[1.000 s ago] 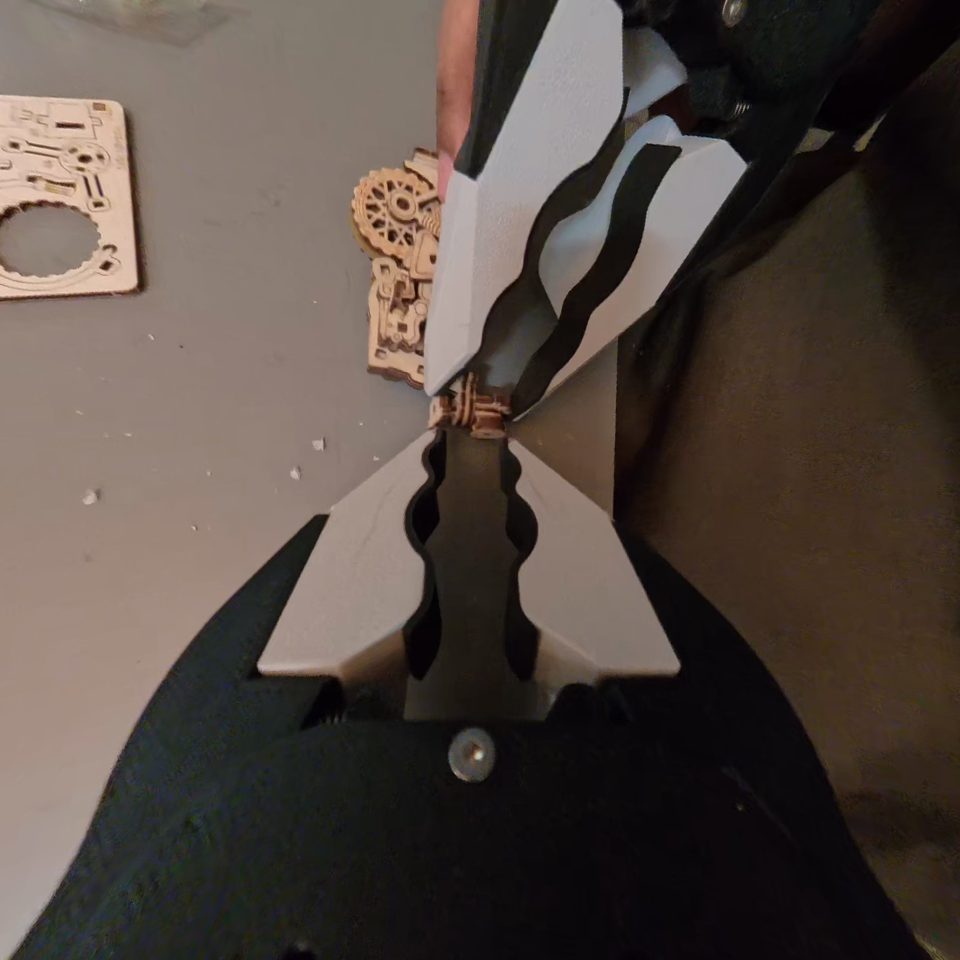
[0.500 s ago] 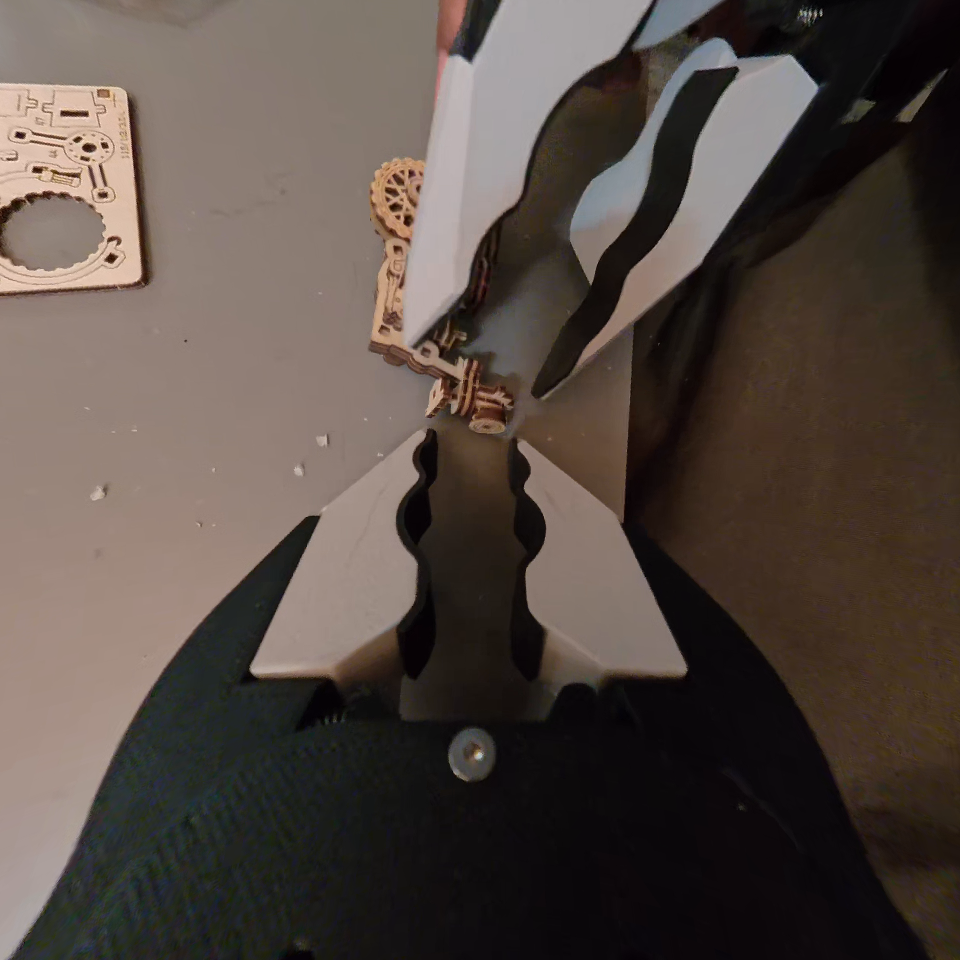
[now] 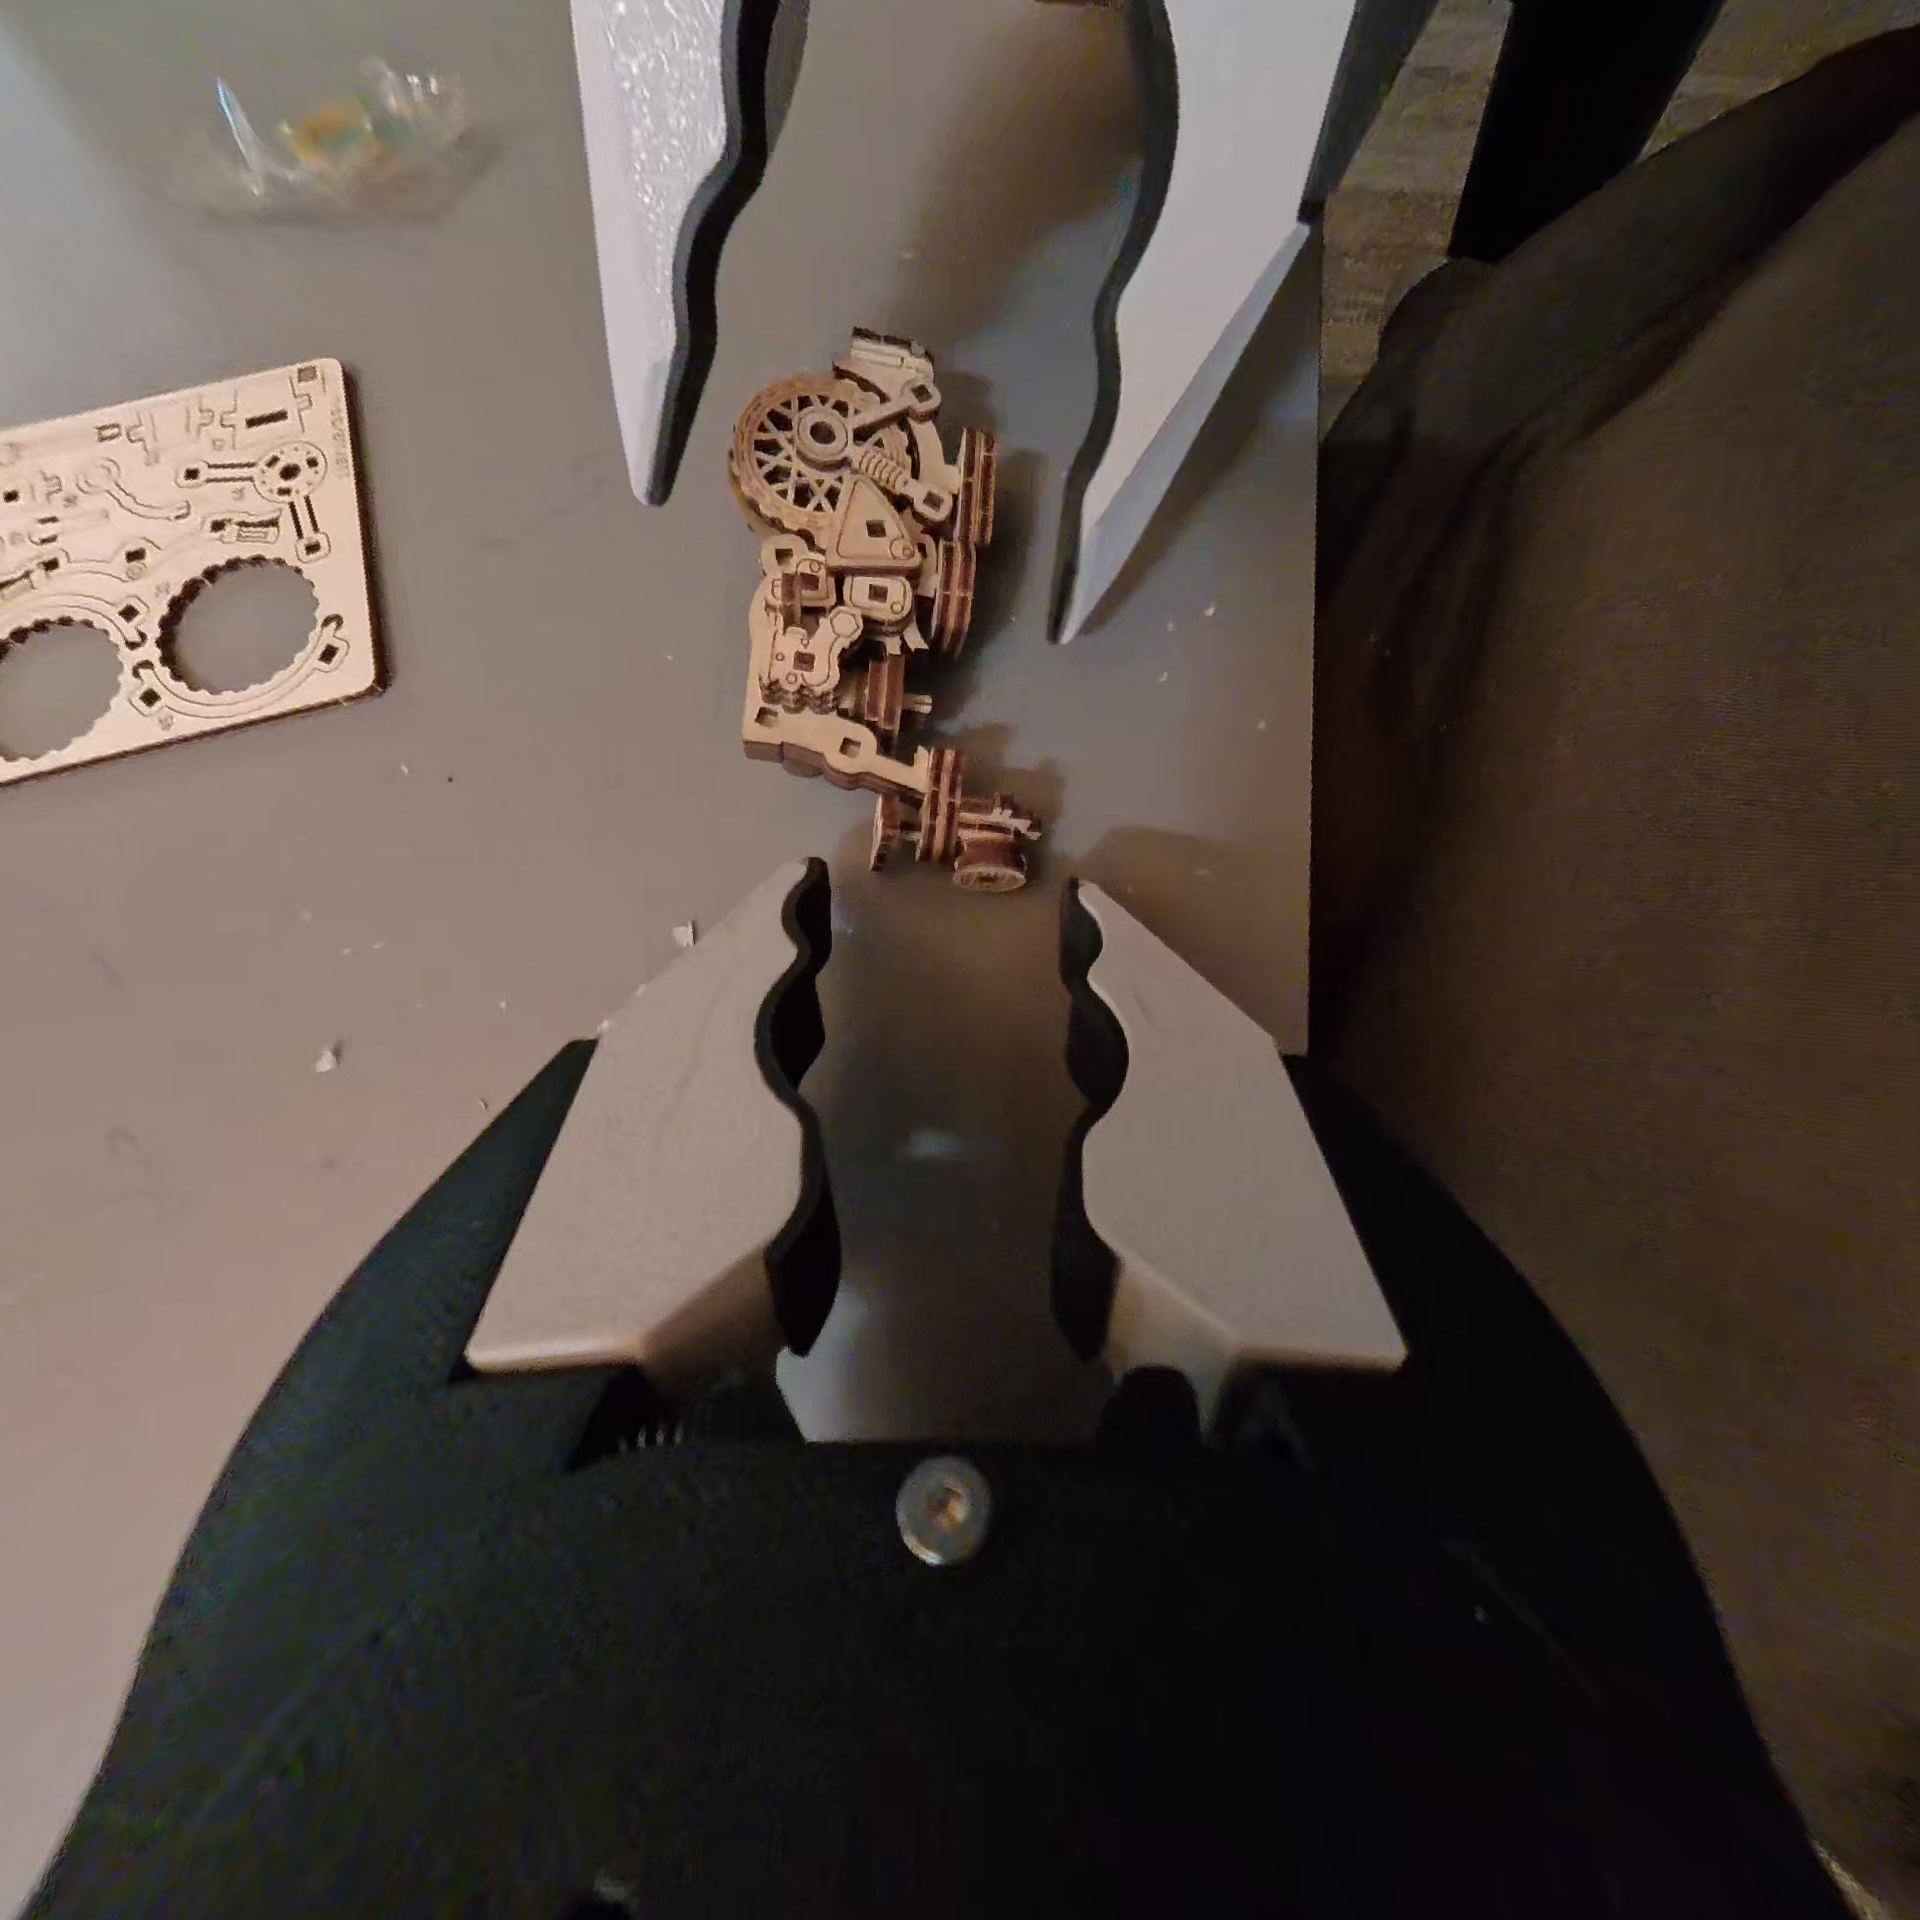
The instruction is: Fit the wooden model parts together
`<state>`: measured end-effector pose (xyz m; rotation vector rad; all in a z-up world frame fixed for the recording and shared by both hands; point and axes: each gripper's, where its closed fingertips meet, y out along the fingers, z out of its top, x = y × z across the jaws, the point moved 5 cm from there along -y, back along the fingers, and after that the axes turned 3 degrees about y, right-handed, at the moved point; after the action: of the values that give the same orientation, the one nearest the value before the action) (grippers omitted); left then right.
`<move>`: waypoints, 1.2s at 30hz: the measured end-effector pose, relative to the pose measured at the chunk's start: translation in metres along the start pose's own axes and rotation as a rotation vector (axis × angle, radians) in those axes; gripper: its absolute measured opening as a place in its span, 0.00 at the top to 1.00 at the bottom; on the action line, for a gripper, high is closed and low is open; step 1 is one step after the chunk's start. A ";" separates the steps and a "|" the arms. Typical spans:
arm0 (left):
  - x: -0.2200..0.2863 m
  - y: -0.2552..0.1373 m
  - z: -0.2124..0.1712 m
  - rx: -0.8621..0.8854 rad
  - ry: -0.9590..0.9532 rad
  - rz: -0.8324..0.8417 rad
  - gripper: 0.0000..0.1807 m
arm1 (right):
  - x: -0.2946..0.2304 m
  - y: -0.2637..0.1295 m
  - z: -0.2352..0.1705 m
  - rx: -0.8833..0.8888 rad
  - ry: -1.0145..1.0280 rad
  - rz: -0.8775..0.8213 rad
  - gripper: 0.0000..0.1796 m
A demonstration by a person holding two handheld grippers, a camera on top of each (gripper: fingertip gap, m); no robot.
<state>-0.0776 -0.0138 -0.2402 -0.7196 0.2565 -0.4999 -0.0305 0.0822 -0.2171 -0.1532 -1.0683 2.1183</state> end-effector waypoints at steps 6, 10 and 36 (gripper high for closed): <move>-0.001 0.000 0.000 -0.002 -0.017 -0.007 0.76 | -0.004 0.008 -0.008 -0.028 0.010 0.038 0.60; -0.002 0.001 0.000 -0.007 -0.025 -0.016 0.76 | -0.003 0.010 -0.011 -0.033 0.017 0.046 0.61; -0.001 0.001 -0.001 -0.007 -0.028 -0.025 0.77 | 0.012 0.005 -0.021 -0.052 0.052 0.004 0.67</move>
<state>-0.0786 -0.0130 -0.2411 -0.7367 0.2231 -0.5123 -0.0328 0.1020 -0.2318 -0.2341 -1.0930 2.0798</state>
